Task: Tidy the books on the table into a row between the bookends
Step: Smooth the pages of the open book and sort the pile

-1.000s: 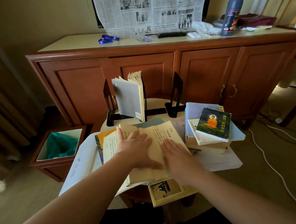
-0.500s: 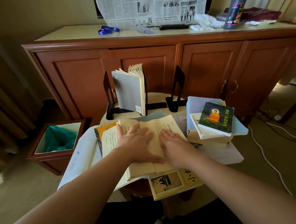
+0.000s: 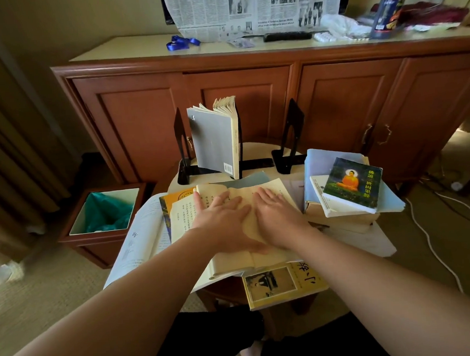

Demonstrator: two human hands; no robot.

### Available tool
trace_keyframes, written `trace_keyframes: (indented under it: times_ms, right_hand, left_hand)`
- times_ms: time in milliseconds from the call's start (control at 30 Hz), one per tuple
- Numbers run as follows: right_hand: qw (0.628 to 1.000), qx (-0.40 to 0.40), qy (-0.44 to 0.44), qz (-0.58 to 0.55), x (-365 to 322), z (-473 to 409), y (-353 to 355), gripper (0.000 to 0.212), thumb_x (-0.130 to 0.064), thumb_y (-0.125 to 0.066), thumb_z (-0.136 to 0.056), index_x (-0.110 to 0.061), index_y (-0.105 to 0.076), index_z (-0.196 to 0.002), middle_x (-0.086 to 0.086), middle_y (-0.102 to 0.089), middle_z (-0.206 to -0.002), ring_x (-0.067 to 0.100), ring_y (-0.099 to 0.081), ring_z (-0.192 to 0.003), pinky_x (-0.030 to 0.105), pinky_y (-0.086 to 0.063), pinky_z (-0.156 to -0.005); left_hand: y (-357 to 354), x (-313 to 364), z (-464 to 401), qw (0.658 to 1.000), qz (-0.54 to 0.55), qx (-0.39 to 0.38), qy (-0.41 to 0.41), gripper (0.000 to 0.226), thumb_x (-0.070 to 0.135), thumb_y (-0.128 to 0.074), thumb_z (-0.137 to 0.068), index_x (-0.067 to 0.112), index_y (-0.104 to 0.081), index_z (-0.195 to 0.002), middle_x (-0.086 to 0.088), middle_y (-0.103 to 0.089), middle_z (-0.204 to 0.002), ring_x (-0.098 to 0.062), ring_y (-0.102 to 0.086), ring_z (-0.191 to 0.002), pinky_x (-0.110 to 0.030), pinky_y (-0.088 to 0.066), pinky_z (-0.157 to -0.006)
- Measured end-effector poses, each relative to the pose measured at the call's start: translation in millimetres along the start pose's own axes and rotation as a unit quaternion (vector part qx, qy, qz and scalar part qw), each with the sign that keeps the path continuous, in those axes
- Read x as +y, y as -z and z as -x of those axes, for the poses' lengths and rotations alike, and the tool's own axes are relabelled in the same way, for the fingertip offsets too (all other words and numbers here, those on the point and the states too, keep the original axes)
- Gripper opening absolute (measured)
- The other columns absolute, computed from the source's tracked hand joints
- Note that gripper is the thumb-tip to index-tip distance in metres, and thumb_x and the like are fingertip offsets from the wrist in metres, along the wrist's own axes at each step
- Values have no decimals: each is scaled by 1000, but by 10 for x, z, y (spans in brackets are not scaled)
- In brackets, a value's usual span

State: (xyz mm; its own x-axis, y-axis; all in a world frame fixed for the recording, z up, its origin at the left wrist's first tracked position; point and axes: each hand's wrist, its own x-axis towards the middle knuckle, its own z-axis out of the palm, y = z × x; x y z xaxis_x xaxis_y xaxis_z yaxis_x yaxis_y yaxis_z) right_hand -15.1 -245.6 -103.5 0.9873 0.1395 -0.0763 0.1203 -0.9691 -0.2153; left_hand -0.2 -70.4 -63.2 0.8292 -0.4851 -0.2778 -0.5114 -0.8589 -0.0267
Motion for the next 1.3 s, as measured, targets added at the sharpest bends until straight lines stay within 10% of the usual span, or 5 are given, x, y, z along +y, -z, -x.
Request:
trace_keyframes:
  times_ms: [500,700,1000,1133,1300]
  right_hand:
    - [998,18,16,-63,49,964,-26,53,-33,-31,-113,-14,-30,-162,2,-19,-172,15,-9,-159,26,0,-124]
    - [990,15,-27,-138,-2,947,111,46,-32,-41,-110,-15,-47,-153,-1,-38,-165,17,-29,-153,31,-20,-122]
    - [956,3,-91,-279,-45,965,286,54,-58,-32,-107,-33,-52,-150,-6,-51,-154,23,-45,-142,35,-36,-109]
    - [911,37,-113,-396,-35,963,341,99,-101,-29,-74,-44,-39,-155,-12,-50,-154,18,-45,-143,49,-37,-117]
    - [910,74,-41,-406,9,1019,363,116,-87,-70,-68,-46,-13,-161,-13,-41,-159,9,-43,-141,45,-45,-113]
  left_hand:
    - [-22,-2,105,991,59,112,45,117,102,-44,-64,41,-24,-161,-3,-12,-172,-29,-5,-159,-68,0,-123]
    - [163,27,294,935,205,160,242,105,71,-79,-73,8,-38,-147,-13,-46,-138,-28,-50,-126,-39,-50,-99]
    - [473,79,342,741,651,9,164,56,54,-57,-102,18,-55,-144,-8,-69,-122,-25,-72,-102,-42,-62,-90]
    - [502,188,328,761,628,96,132,34,31,-53,-108,30,-56,-142,-6,-66,-124,-21,-73,-96,-40,-65,-80]
    - [468,287,281,737,665,109,55,58,31,-50,-109,37,-21,-160,-4,-73,-117,-20,-75,-99,-45,-62,-90]
